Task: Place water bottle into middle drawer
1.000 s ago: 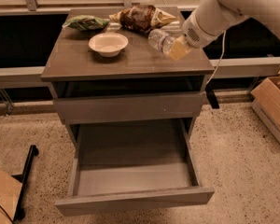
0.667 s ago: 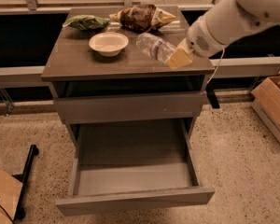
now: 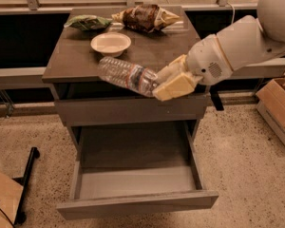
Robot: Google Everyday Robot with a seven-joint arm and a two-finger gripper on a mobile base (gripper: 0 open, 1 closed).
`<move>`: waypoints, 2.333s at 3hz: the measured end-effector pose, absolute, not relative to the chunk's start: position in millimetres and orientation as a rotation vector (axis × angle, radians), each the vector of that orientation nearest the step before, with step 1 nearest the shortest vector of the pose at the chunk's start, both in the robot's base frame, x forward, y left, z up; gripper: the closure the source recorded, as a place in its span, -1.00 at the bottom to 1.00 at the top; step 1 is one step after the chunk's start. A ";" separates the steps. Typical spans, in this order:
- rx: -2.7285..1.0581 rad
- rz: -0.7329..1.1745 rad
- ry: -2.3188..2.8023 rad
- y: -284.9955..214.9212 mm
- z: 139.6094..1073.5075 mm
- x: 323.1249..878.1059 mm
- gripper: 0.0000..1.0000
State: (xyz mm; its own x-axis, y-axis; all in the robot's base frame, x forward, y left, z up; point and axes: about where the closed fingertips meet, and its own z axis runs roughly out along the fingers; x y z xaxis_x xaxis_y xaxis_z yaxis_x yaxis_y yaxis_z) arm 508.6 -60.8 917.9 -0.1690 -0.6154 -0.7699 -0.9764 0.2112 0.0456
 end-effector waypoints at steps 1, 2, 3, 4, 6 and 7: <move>-1.830 0.902 1.645 -44.5 862.7 467.4 1.00; -1.924 0.921 1.648 -45.9 810.0 471.1 1.00; -1.927 0.921 1.650 -46.0 807.2 471.6 1.00; -1.939 0.913 1.641 -30.1 780.3 470.7 1.00; -1.921 1.017 1.690 -8.7 646.8 475.7 1.00; -1.920 1.022 1.690 -8.5 646.0 475.2 1.00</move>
Offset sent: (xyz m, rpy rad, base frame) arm -0.0306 0.0091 -0.1694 -0.1187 0.1017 0.4558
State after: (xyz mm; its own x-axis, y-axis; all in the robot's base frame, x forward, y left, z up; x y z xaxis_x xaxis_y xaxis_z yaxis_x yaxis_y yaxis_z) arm 475.2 -8.5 646.0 0.0102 -0.6837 -0.7297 -0.9638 -0.2011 0.1749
